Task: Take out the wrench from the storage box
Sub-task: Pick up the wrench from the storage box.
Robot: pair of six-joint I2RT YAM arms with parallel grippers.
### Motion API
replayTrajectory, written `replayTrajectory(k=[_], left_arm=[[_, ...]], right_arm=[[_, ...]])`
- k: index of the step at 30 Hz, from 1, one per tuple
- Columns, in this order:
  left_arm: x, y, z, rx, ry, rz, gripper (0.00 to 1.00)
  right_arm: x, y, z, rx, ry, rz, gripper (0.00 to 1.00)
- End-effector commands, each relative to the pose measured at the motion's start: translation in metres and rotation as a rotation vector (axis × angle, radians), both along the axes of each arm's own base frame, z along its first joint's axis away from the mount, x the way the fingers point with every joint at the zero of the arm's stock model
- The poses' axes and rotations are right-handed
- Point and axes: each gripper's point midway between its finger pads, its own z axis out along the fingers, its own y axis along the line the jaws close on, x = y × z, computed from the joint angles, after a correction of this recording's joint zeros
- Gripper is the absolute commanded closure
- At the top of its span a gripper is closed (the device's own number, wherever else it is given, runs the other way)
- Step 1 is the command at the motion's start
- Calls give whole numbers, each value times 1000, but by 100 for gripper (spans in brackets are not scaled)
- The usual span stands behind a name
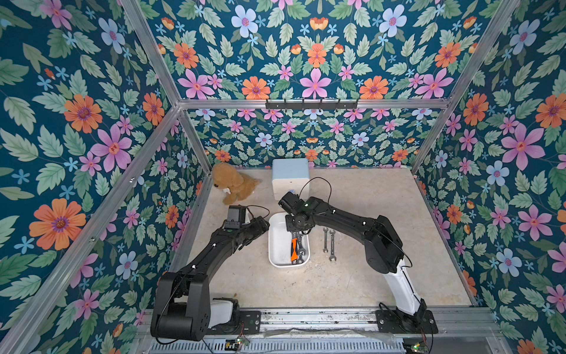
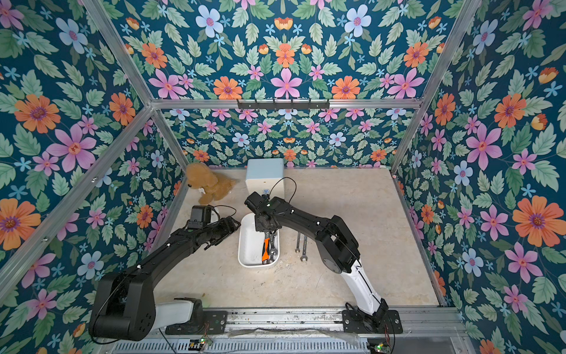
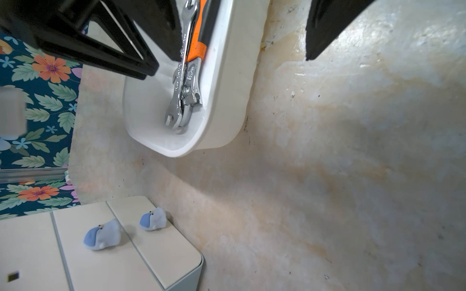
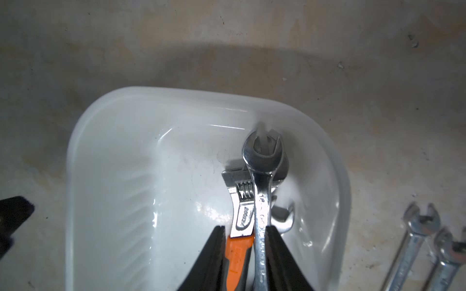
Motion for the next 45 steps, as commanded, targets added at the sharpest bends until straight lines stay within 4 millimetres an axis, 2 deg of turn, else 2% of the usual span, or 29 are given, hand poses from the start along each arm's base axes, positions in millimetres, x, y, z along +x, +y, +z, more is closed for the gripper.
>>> replayTrajectory(k=[1,20,32,37,45], left_arm=[[3,-3,3,-17,-17,-6,20],[3,-2,11,-14,-43,-6,19],[3,-1,12,-8,-48,-4,19],[3,0,12,-6,-47,-3,19],[4,0,13,-1,-51,2,19]], right_arm=[[-3,-7,-10,-42,33,-8,66],[-15,-13,-49,-95,138,-65,64],[-13,-17,-66,-129,140,-64,75],[-8,-17,-63,-134,119,-56,79],[0,-3,-48,-103,84,-16,83]])
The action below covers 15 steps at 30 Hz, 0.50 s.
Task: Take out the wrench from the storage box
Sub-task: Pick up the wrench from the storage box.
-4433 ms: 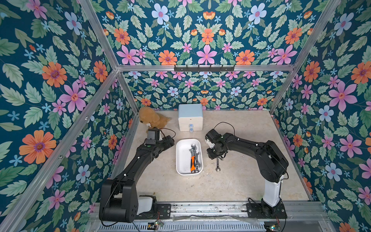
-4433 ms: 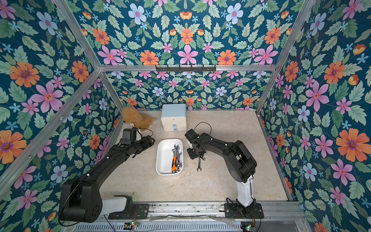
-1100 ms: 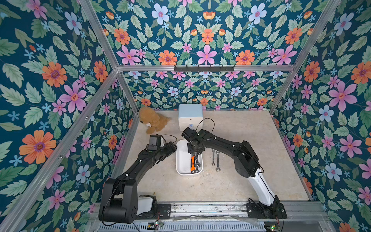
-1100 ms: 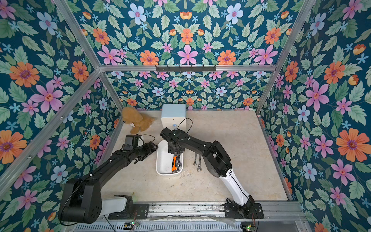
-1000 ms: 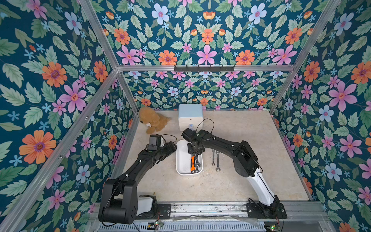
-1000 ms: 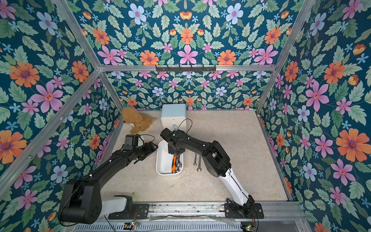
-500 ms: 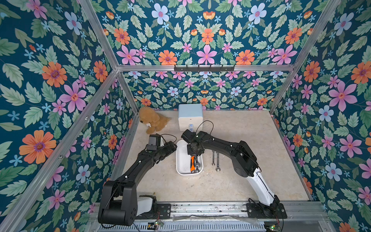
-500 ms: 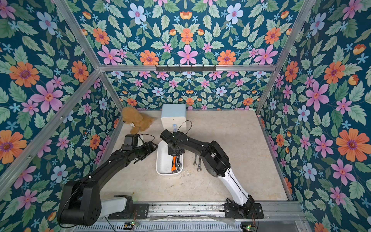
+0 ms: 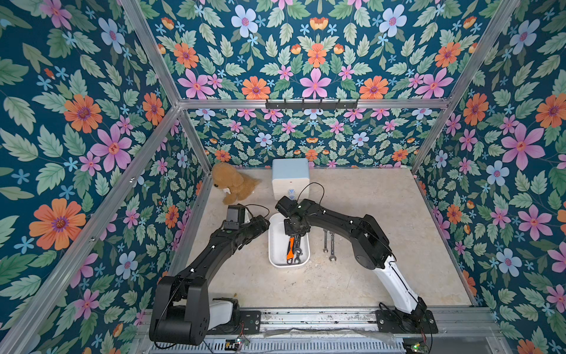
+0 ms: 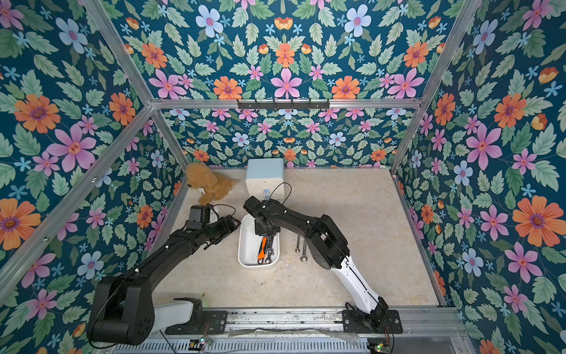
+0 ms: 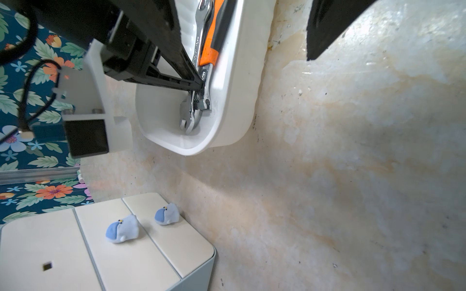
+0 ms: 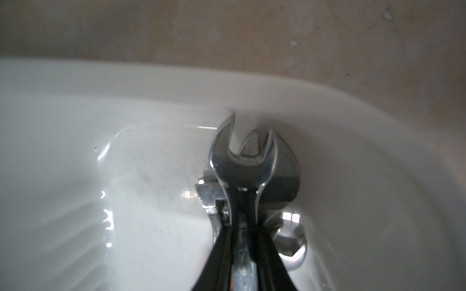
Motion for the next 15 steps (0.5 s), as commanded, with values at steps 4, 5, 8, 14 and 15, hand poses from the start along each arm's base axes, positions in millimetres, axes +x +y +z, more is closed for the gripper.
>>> replayTrajectory(k=[4,5,8,14,15], left_arm=[[3,2,3,11,-18,5,19],[3,2,3,11,-17,5,19],[3,2,3,11,-18,5,19],[2,2,3,11,-17,5,19],[2,2,3,12,-18,4,19]], right_arm=[[-3,-5,-9,-45,2,22,83],[-4,-5,-12,-43,10,23,83],[-9,-4,-20,-34,38,21,79],[-11,-4,-33,0,78,7,69],[-11,-5,-34,1,81,3,69]])
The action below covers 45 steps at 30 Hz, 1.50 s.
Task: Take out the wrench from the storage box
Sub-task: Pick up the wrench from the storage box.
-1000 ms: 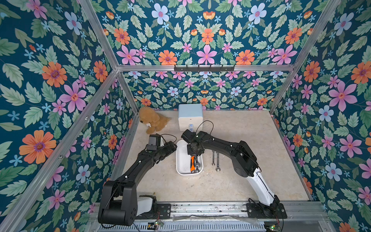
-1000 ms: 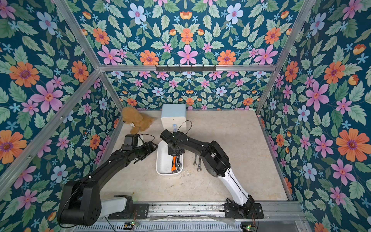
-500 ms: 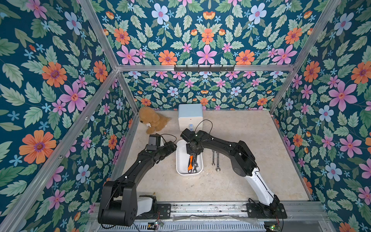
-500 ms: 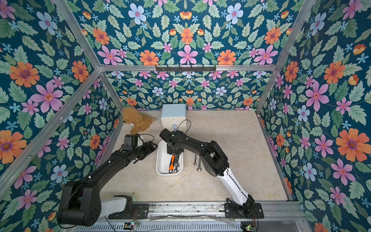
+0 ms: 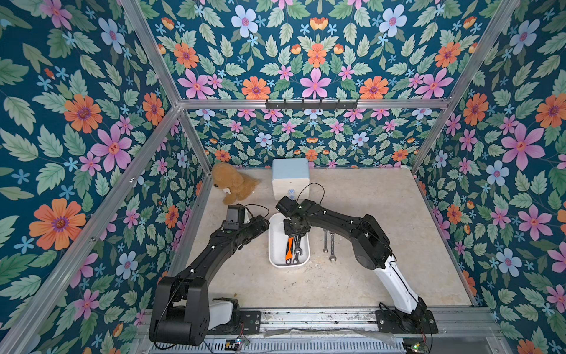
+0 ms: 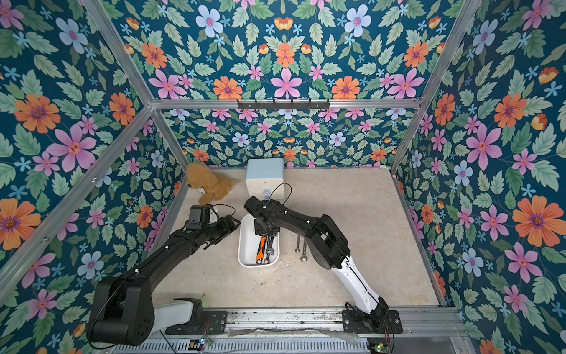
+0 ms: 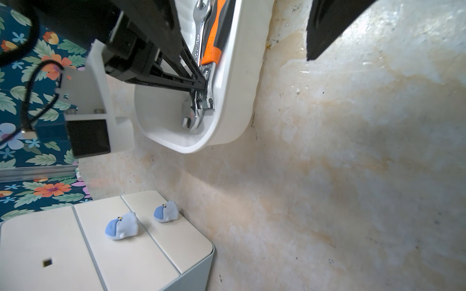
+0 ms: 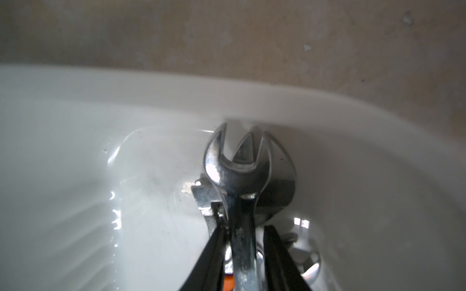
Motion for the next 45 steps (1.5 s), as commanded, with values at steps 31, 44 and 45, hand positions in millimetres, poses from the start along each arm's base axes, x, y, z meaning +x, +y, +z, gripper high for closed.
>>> replayTrajectory(k=[31,44,45], left_arm=[[3,2,7,13,-25,-1,19],[3,1,7,6,-27,-4,19],[2,1,7,7,-28,-6,19]], right_arm=[[-4,-2,1,12,20,27,96],[-7,13,3,95,66,27,75],[-5,13,4,98,65,25,76]])
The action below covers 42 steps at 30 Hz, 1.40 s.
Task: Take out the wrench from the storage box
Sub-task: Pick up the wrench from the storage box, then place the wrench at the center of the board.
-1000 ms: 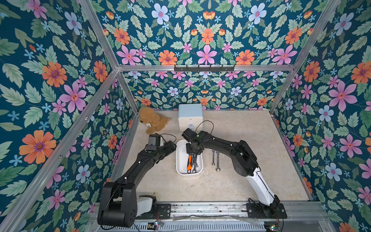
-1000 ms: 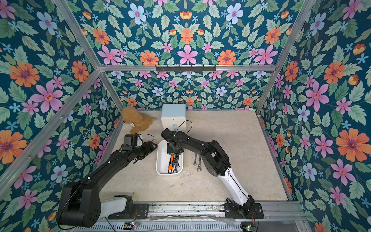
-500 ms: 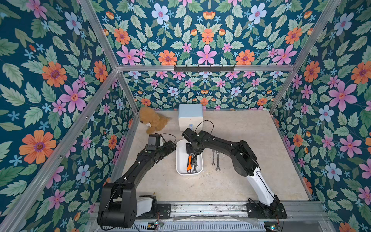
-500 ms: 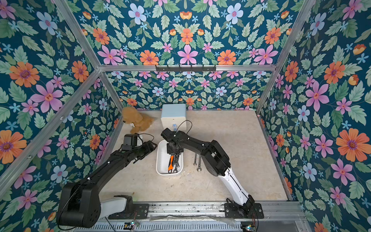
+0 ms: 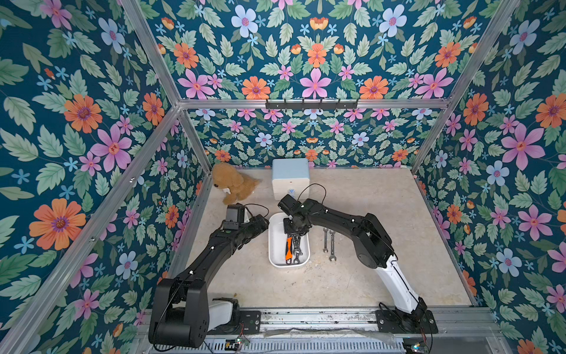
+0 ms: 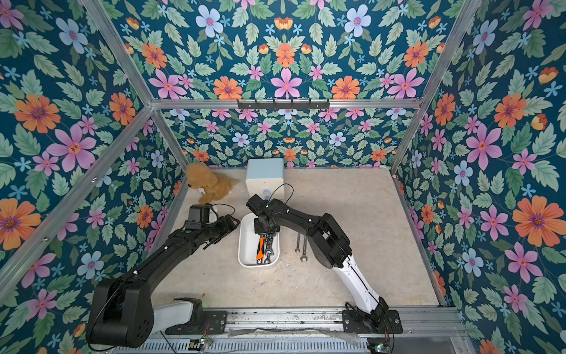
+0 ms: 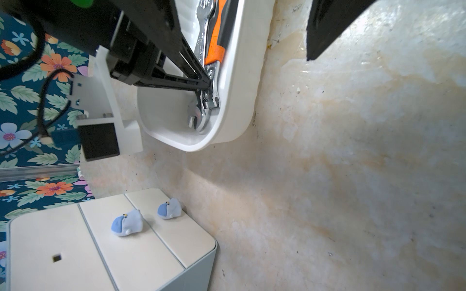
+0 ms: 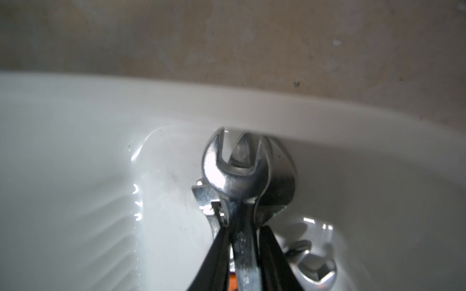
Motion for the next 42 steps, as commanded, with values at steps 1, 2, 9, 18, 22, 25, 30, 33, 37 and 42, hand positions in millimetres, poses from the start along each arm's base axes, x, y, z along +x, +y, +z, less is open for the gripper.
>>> replayTrajectory(k=[1,2,9,18,22,25,30,33,37,42], left_arm=[[2,0,3,2,-17,-5,19],[2,0,3,3,-17,-6,19],[3,0,2,2,-13,-3,19],[5,0,2,7,-13,-3,19],[5,2,2,13,-14,1,19],[6,3,5,20,-21,1,19],[9,3,12,33,-38,-1,19],[11,2,17,28,-50,-5,19],[15,-4,23,24,-62,-18,19],[19,-14,26,25,-67,-39,19]], right_arm=[[-3,2,-4,6,26,6,77],[-3,2,-5,4,26,6,79],[-1,-1,-6,-10,25,5,88],[0,-4,-7,-21,21,5,95],[3,1,14,37,9,5,100],[10,12,56,133,-48,10,100],[13,15,122,254,-124,19,100],[12,0,146,293,-157,7,100],[7,-51,149,262,-184,-40,100],[-4,-137,112,196,-161,-137,100]])
